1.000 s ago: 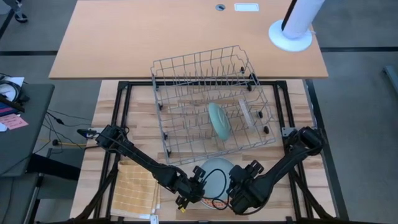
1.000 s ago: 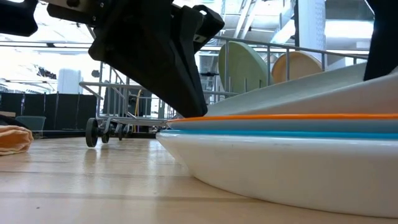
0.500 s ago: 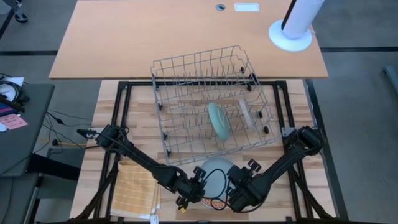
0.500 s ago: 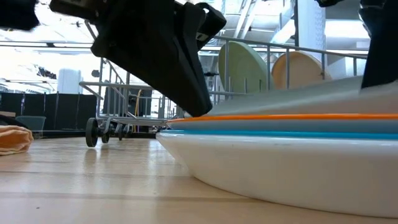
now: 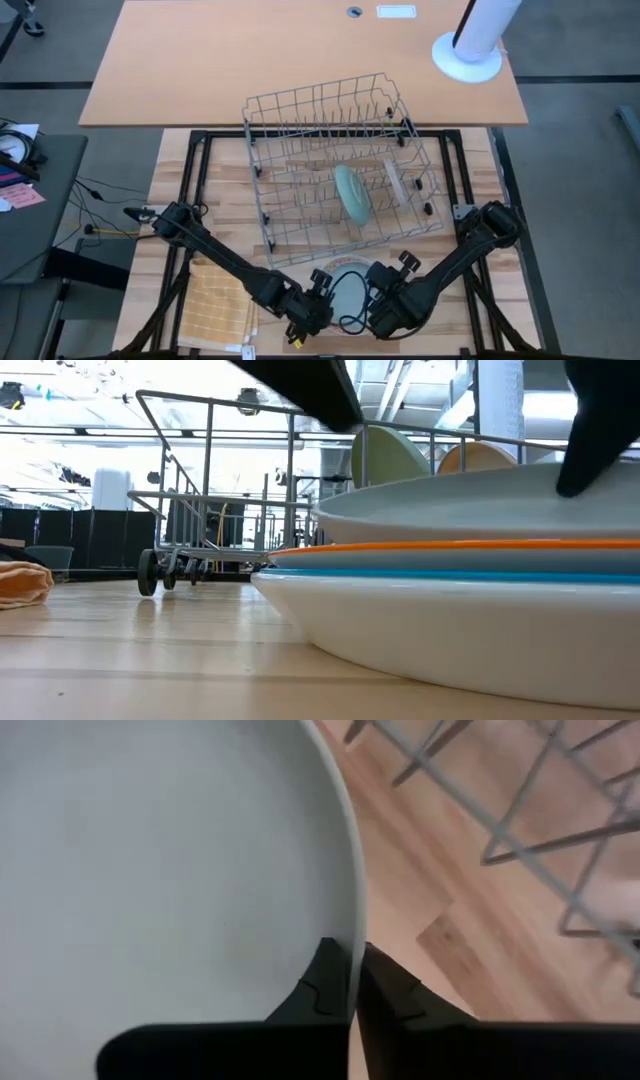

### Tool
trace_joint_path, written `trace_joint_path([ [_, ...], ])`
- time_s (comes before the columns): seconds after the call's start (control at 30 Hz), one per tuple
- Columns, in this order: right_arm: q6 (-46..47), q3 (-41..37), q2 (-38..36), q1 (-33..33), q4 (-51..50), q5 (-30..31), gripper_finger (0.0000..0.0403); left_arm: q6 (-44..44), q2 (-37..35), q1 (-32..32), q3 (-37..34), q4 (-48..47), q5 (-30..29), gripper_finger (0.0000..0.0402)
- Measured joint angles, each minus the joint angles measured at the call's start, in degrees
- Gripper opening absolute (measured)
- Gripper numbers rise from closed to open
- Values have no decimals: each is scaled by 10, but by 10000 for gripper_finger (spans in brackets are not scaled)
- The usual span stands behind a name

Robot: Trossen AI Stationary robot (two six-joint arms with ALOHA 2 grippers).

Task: Sort dishes
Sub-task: Put the gray plate in the dish rack

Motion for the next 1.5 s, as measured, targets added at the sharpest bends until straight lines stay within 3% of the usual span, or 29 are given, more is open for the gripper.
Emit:
trace_joint_path([
  [0.2, 0, 50, 1, 14, -69, 34, 3, -125, -1, -10, 84, -130, -153, 0],
  [0.4, -5, 101, 2, 31, -142, 65, 2, -277, -1, -13, 180, -254, -255, 1],
  [0.53, -45, 126, 3, 38, -145, 110, 2, -291, -2, -14, 210, -251, -266, 24],
  [0.83, -159, 185, 2, 30, -145, 207, 2, -310, -2, 1, 212, -232, -269, 174],
  [1.0, -164, 188, 2, 26, -144, 222, 2, -312, -2, -3, 212, -232, -269, 212],
  [1.23, -164, 188, 2, 25, -145, 233, 2, -343, 2, 3, 212, -274, -268, 186],
  [1.5, -164, 188, 2, 25, -145, 237, 2, -341, 4, 6, 212, -284, -255, 86],
])
